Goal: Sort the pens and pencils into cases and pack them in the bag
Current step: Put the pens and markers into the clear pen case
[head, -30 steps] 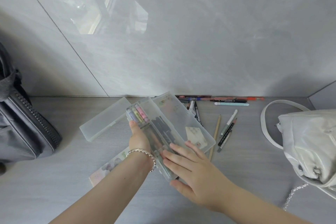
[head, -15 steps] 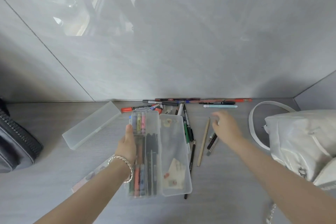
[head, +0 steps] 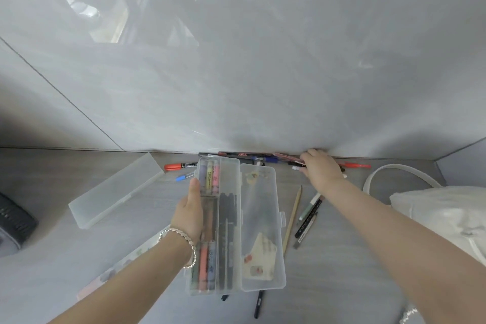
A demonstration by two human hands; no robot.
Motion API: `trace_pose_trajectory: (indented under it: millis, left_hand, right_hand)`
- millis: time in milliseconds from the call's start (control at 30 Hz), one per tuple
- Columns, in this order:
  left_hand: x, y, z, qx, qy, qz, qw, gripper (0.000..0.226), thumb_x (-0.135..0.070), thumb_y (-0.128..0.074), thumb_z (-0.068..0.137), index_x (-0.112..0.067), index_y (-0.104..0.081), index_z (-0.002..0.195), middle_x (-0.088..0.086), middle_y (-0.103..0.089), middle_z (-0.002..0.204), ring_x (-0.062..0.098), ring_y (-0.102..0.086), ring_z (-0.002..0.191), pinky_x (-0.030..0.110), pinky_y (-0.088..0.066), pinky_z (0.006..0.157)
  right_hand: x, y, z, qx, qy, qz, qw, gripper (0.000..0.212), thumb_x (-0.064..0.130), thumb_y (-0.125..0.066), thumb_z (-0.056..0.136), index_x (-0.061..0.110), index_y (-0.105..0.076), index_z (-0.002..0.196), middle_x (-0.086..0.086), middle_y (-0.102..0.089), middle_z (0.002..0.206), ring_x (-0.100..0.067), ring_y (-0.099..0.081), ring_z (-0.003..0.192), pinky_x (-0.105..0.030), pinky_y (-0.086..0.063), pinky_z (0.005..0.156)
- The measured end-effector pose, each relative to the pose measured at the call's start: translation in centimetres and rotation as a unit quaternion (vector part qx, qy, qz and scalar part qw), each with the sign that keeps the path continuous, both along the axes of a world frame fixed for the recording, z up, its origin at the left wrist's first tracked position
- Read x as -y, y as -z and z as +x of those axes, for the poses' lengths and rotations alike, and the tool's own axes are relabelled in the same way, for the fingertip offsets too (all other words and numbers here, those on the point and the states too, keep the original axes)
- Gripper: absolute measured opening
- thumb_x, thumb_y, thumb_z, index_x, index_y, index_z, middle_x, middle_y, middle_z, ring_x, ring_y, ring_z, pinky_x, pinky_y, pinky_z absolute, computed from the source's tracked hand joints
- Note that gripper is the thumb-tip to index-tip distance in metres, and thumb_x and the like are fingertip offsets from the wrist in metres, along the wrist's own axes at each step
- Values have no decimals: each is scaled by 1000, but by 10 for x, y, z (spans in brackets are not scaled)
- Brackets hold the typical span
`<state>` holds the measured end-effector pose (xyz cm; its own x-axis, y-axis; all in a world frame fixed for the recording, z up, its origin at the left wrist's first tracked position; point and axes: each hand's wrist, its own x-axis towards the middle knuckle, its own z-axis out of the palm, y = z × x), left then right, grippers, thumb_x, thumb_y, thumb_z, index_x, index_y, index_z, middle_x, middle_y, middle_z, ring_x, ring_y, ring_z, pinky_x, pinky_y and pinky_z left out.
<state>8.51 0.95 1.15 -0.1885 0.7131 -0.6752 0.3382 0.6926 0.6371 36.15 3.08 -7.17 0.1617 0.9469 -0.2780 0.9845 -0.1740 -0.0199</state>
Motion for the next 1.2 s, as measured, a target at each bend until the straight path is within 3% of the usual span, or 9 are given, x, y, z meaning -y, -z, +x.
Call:
trace_pose_trajectory:
  millis: [100, 200, 367, 467, 600, 700, 867, 1000, 1200]
  left_hand:
    - [2, 5, -2, -10, 14, 5, 1000, 67, -51, -20, 95, -1, -52, 124, 15, -58, 88, 24, -55, 77, 34, -41, 74]
    - [6, 5, -4, -15, 20, -5, 1000, 67, -51, -20, 95, -1, -47, 131, 23, -52, 132, 36, -48, 121, 41, -36, 102]
    - [9, 6, -14, -6, 3, -31, 1000, 70, -55, -21, 94, -3, -42, 137, 23, -50, 135, 38, -43, 128, 45, -32, 107]
    - [12, 6, -21, 17, -23, -55, 998, 78, -60, -22, 91, 1, -42, 136, 27, -43, 139, 41, -38, 132, 49, -28, 110]
    - [16, 4, -24, 19, -44, -49, 998, 74, -56, -21, 93, 1, -40, 137, 23, -44, 141, 39, -39, 131, 48, -28, 112]
    - [22, -4, -21, 25, -58, -61, 996, 78, -60, -20, 92, 1, -40, 137, 23, -40, 144, 40, -38, 133, 50, -29, 112]
    - [27, -13, -19, 16, -44, -43, 998, 76, -58, -17, 93, -1, -39, 139, 21, -41, 144, 38, -38, 132, 47, -29, 112]
    - [34, -18, -21, 5, -15, -16, 1000, 75, -57, -15, 93, -4, -40, 139, 22, -42, 143, 37, -39, 132, 45, -28, 112]
    - [42, -18, -18, 10, -5, -28, 1000, 75, -57, -14, 93, -3, -42, 137, 21, -52, 131, 36, -49, 120, 45, -35, 106]
  right_hand:
    - [5, 2, 2, -42, 11, -22, 999, 36, 24, -54, 91, 4, -49, 121, -14, -50, 121, -29, -47, 114, -36, -42, 88]
    - [10, 0, 8, -111, 33, -11, 993, 34, 25, -57, 90, 5, -55, 117, -14, -54, 114, -30, -51, 107, -34, -41, 81]
    - [22, -30, 0, -110, -14, 137, 984, 11, 8, -68, 79, -1, -65, 86, -16, -59, 88, -37, -57, 85, -33, -36, 72]
    - [42, -66, -36, -120, -20, 282, 952, 19, 23, -55, 83, 9, -64, 74, -10, -56, 81, -28, -52, 78, -35, -37, 74]
    - [76, -111, -86, -343, 17, 347, 873, 24, 39, -41, 90, 25, -60, 83, 4, -44, 76, -3, -47, 71, -13, -39, 66]
    - [101, -112, -120, -390, -90, 316, 860, 23, 34, -42, 95, 20, -60, 91, 6, -44, 85, 0, -46, 71, -9, -40, 63]
    - [121, -97, -153, -379, -155, 114, 905, 20, 43, -47, 92, 34, -54, 75, 18, -52, 74, 6, -49, 69, -10, -40, 69]
    - [124, -98, -161, -366, -165, 93, 911, 19, 47, -41, 92, 42, -44, 74, 23, -47, 76, 12, -45, 78, -5, -34, 73]
    - [118, -87, -159, -201, -272, 183, 923, 34, 14, -39, 81, 18, -58, 110, 1, -61, 99, -12, -52, 87, -19, -48, 75]
